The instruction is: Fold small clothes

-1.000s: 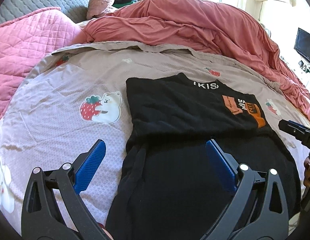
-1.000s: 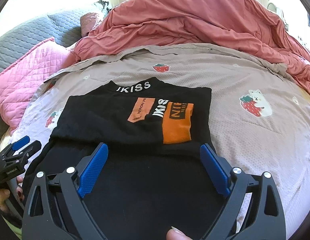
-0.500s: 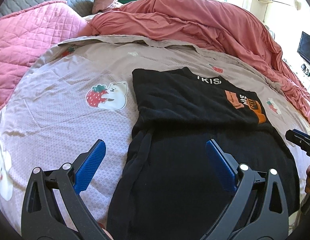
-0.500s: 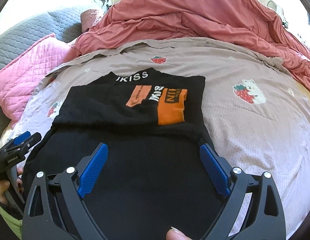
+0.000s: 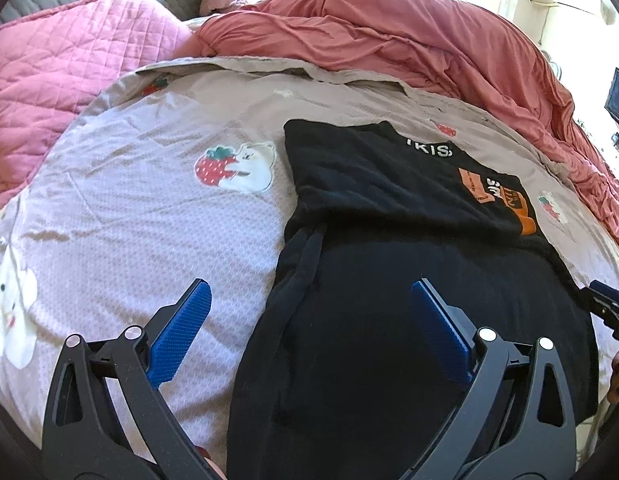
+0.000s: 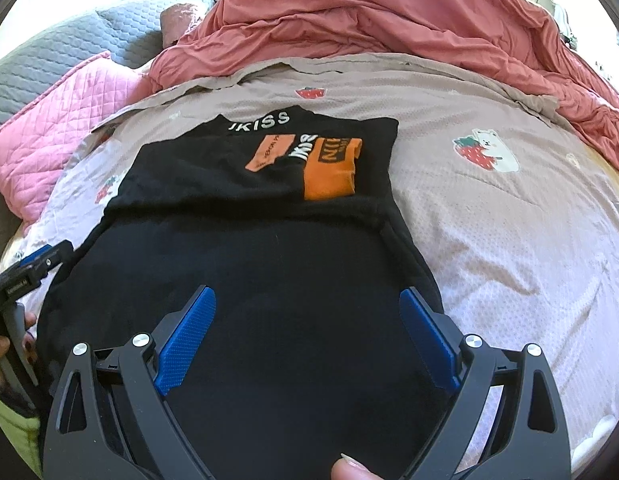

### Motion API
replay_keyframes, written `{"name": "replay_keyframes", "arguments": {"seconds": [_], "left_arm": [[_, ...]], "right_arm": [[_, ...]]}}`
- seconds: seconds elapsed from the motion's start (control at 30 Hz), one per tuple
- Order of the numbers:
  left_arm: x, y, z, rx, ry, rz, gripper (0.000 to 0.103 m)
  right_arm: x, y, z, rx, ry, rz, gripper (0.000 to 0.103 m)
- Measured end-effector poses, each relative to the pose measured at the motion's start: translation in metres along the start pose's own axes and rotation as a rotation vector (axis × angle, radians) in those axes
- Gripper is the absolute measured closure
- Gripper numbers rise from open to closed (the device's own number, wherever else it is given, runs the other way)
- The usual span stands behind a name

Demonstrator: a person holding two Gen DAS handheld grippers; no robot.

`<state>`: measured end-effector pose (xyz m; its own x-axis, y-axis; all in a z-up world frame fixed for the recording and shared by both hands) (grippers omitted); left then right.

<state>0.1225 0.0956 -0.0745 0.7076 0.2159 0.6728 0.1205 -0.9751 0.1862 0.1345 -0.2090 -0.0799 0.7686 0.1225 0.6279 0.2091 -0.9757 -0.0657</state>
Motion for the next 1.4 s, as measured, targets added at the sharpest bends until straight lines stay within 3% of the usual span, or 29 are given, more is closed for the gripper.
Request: {"name": "replay_keyframes", "arguments": {"seconds": [0.17, 0.5, 0.87, 0.97, 1.0, 1.03, 1.13, 1.23, 1.4], "left_arm": [[-0.009, -0.006, -0.008, 0.011, -0.018, -0.029, 0.01], [-0.044, -0.017, -0.013, -0.043, -0.149, -0.119, 0.01], [-0.066, -0.023, -0.021, -0.057, -0.205, -0.128, 0.01], [-0.066, -0.024, -0.021, -0.059, -0.206, -0.133, 0.01], [-0.066, -0.024, -0.021, -0.057, -0.204, -0.131, 0.01], [-0.066, -0.024, -0.022, -0.056, -0.201, -0.131, 0.01], [-0.067, -0.025, -0.025, -0.059, -0.198, -0.134, 0.012], [-0.069, -0.028, -0.029, -0.075, -0.198, -0.143, 0.018], [-0.074, -0.034, -0.034, -0.088, -0.208, -0.144, 0.039]], "right_arm": [[-0.016, 0.01, -0.005, -0.003, -0.025, 0.008, 0.011], [-0.05, 0.033, -0.017, -0.028, -0.076, 0.016, 0.011], [-0.099, 0.067, -0.027, -0.052, -0.143, 0.051, 0.011], [-0.1, 0.062, -0.031, -0.05, -0.135, 0.018, 0.026], [-0.1, 0.059, -0.033, -0.037, -0.135, 0.016, 0.042], [-0.1, 0.057, -0.033, -0.028, -0.137, 0.016, 0.05], [-0.098, 0.053, -0.038, -0.025, -0.132, 0.004, 0.069], [-0.098, 0.055, -0.041, -0.022, -0.129, 0.01, 0.079], [-0.107, 0.055, -0.043, -0.005, -0.151, 0.004, 0.08]]}}
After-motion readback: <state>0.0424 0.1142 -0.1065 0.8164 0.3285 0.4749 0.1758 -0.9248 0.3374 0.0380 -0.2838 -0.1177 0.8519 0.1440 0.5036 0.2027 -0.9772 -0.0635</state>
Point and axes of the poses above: each gripper's, at about its wrist camera, not at the fingertips, and z roughly the way its jaws point, y to its right, x to its top, the point moved 10 cm from there along z, roughly the way its jaws point, and after that the axes turned 4 degrees about -x, right-handed, at the moved point
